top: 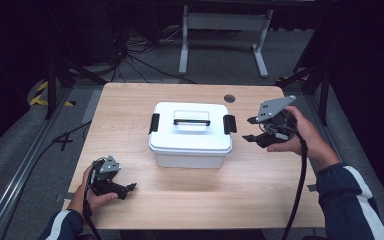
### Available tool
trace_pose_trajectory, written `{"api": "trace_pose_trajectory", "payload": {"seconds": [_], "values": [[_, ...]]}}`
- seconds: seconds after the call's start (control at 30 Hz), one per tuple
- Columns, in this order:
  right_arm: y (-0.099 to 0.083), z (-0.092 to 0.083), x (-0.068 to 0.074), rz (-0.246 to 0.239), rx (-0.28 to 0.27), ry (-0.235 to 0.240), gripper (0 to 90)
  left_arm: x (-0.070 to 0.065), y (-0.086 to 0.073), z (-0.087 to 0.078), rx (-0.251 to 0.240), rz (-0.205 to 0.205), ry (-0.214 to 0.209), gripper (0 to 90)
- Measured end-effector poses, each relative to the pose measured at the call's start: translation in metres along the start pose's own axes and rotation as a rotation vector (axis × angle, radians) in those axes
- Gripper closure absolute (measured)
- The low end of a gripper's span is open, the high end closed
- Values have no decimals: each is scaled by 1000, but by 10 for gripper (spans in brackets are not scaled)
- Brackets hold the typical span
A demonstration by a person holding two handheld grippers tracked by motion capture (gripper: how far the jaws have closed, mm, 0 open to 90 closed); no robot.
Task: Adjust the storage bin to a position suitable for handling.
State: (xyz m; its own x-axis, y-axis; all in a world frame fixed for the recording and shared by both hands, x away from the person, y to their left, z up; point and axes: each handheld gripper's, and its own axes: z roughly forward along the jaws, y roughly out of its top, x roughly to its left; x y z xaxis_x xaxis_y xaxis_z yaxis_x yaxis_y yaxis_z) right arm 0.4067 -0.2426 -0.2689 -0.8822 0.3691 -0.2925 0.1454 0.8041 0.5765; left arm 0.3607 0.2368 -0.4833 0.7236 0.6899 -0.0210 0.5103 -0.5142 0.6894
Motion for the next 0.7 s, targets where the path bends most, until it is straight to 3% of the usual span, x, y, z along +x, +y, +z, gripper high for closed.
{"api": "trace_pose_trajectory", "payload": {"seconds": [0.7], "values": [[63, 33, -4, -134, 65, 50, 444, 0, 0, 0, -1, 4, 2, 2]]}}
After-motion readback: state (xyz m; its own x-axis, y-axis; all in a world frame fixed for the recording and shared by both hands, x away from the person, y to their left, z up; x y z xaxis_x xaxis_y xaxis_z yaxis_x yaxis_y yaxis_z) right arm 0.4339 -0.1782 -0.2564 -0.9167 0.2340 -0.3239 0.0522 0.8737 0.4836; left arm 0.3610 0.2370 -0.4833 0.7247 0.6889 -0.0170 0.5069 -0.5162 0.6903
